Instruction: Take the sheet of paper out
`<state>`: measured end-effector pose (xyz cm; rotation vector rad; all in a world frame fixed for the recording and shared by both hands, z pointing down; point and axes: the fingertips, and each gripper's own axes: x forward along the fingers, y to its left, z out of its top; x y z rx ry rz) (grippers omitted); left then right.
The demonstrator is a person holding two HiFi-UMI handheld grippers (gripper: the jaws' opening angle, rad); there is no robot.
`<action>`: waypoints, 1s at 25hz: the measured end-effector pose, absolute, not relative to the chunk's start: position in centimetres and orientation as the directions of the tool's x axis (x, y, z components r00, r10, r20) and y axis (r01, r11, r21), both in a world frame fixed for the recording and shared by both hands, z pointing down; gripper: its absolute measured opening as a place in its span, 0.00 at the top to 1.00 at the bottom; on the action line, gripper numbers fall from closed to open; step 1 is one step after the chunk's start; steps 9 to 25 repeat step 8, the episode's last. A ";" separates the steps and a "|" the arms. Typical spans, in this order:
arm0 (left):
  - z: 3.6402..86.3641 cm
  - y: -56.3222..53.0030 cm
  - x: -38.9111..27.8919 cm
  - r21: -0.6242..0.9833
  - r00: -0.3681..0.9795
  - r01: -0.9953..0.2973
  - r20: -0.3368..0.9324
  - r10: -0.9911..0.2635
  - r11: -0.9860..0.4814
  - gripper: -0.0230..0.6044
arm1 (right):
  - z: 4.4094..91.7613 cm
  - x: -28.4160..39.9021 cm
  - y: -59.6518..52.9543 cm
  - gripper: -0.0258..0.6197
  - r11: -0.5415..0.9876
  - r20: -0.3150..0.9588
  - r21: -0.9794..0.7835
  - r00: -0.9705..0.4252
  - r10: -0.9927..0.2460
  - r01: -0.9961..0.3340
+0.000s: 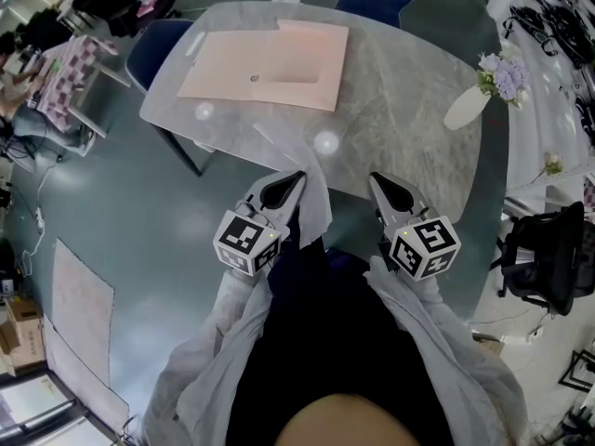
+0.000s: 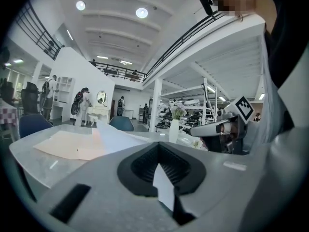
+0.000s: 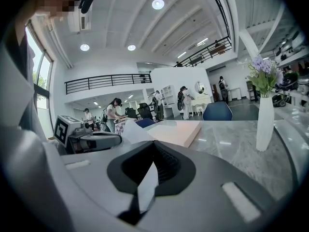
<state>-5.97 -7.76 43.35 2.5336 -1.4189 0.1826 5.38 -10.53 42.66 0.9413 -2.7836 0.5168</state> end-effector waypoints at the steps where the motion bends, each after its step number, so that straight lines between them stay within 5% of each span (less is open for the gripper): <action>1: 43.4 -7.8 -6.1 0.146 0.521 -0.854 0.222 -0.824 -0.500 0.97 | 42.7 5.3 -10.5 0.94 0.743 0.256 -0.273 -0.790 -0.557 -0.612; 25: 43.8 -7.7 -5.9 0.149 0.517 -0.856 0.229 -0.825 -0.495 0.97 | 43.0 5.5 -10.5 0.94 0.740 0.263 -0.282 -0.791 -0.553 -0.611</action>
